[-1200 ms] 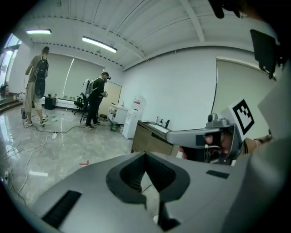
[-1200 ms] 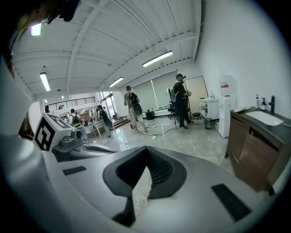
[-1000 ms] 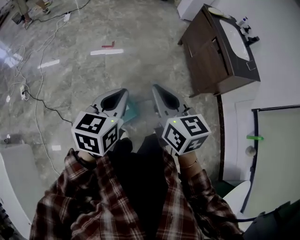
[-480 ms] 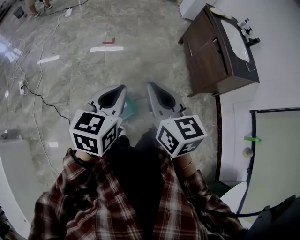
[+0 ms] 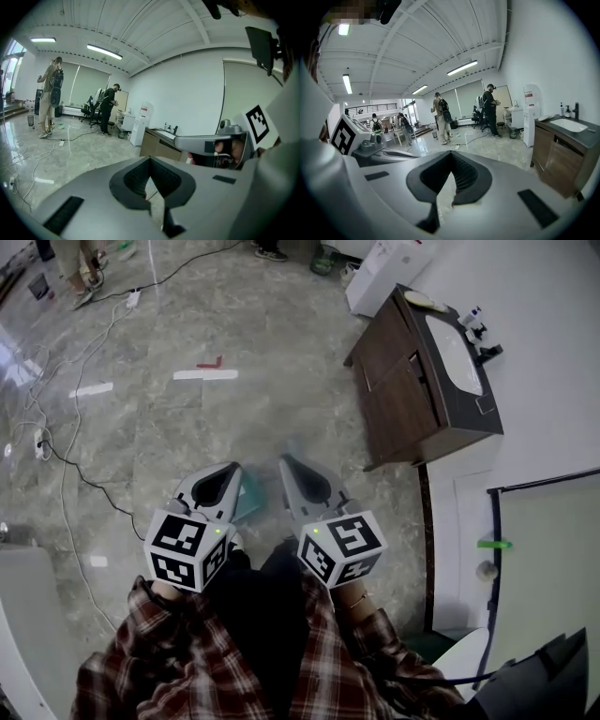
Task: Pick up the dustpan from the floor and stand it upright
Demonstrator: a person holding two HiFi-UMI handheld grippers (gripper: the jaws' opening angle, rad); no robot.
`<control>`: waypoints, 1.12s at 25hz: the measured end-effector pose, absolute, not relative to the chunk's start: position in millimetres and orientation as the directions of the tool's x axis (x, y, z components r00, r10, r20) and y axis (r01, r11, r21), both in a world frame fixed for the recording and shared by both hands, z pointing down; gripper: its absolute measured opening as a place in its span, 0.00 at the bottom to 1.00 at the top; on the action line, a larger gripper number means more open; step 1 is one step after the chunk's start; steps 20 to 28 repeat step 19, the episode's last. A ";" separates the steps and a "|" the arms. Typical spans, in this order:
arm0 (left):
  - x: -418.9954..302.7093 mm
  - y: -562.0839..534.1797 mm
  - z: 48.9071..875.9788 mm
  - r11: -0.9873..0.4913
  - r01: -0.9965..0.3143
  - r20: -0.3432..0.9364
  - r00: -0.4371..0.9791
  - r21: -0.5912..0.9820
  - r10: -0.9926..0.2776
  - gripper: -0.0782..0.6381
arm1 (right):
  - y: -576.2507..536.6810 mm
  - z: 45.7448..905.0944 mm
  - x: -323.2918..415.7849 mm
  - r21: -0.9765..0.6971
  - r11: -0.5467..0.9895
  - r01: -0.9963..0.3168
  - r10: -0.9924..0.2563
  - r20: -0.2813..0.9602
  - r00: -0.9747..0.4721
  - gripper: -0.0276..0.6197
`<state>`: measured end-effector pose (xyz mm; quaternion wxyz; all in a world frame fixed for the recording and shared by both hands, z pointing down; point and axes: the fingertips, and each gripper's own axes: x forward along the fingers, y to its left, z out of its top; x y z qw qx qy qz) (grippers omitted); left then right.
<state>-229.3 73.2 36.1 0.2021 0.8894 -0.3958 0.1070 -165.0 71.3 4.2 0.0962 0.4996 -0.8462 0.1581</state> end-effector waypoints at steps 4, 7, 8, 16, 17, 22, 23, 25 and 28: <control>-234.2 72.8 34.4 -0.600 -0.755 0.348 0.655 0.266 -0.670 0.11 | 71.0 6.6 -166.4 -0.185 0.452 -0.873 -0.810 0.325 -0.489 0.06; -234.0 69.5 32.5 -0.611 -0.747 0.340 0.664 0.264 -0.666 0.11 | 69.8 8.2 -167.5 -0.187 0.445 -0.876 -0.814 0.325 -0.482 0.06; -234.1 67.5 30.8 -0.613 -0.745 0.337 0.666 0.261 -0.665 0.11 | 67.9 7.6 -168.0 -0.187 0.443 -0.877 -0.815 0.323 -0.481 0.06; -231.5 70.2 29.2 -0.607 -0.750 0.343 0.660 0.261 -0.668 0.11 | 66.9 9.1 -162.9 -0.212 0.438 -0.874 -0.814 0.318 -0.485 0.06; -229.5 72.5 29.4 -0.606 -0.751 0.342 0.660 0.262 -0.669 0.11 | 69.2 9.3 -161.0 -0.215 0.440 -0.872 -0.814 0.315 -0.489 0.06; -224.5 76.6 29.6 -0.608 -0.749 0.340 0.661 0.263 -0.669 0.11 | 73.6 9.0 -156.8 -0.220 0.444 -0.868 -0.813 0.307 -0.494 0.06; -224.5 76.6 29.6 -0.608 -0.749 0.340 0.661 0.263 -0.669 0.11 | 73.6 9.0 -156.8 -0.220 0.444 -0.868 -0.813 0.307 -0.494 0.06; -224.5 76.6 29.6 -0.608 -0.749 0.340 0.661 0.263 -0.669 0.11 | 73.6 9.0 -156.8 -0.220 0.444 -0.868 -0.813 0.307 -0.494 0.06; -224.5 76.6 29.6 -0.608 -0.749 0.340 0.661 0.263 -0.669 0.11 | 73.6 9.0 -156.8 -0.220 0.444 -0.868 -0.813 0.307 -0.494 0.06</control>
